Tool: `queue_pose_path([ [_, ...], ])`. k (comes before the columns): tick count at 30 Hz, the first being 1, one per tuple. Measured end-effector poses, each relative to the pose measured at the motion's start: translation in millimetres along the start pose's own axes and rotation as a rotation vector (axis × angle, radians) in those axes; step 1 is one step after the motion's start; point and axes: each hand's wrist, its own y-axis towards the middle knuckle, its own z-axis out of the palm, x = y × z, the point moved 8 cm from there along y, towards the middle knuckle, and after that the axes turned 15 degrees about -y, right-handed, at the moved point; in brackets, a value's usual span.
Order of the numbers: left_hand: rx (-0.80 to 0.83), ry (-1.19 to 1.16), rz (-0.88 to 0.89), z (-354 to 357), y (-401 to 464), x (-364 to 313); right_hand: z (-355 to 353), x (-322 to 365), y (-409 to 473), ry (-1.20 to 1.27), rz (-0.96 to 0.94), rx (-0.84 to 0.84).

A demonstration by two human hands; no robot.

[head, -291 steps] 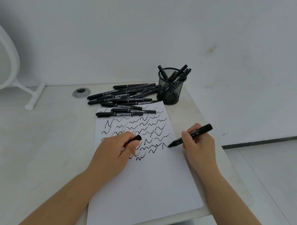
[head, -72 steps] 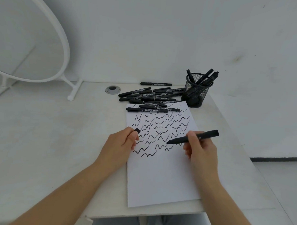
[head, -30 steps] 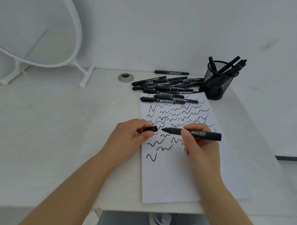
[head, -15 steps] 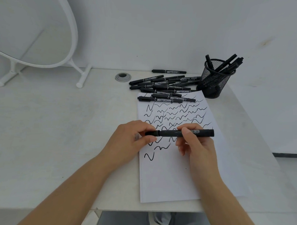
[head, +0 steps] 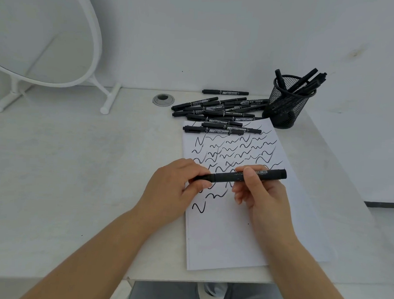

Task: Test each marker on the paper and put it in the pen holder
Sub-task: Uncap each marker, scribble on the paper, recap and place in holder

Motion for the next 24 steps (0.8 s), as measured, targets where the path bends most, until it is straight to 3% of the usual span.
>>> queue_pose_path([
  [6,0.039,0.061,0.04,4.0,-1.6,-5.1,0.3,-2.3,0.7,-0.013,-0.017,0.014],
  [17,0.135,-0.094,-0.063,12.0,-3.3,9.3,6.1,-3.6,1.1,-0.019,-0.034,0.079],
  [24,0.04,-0.203,-0.105,-2.7,0.1,14.6,0.7,1.5,2.4,-0.019,0.006,0.091],
])
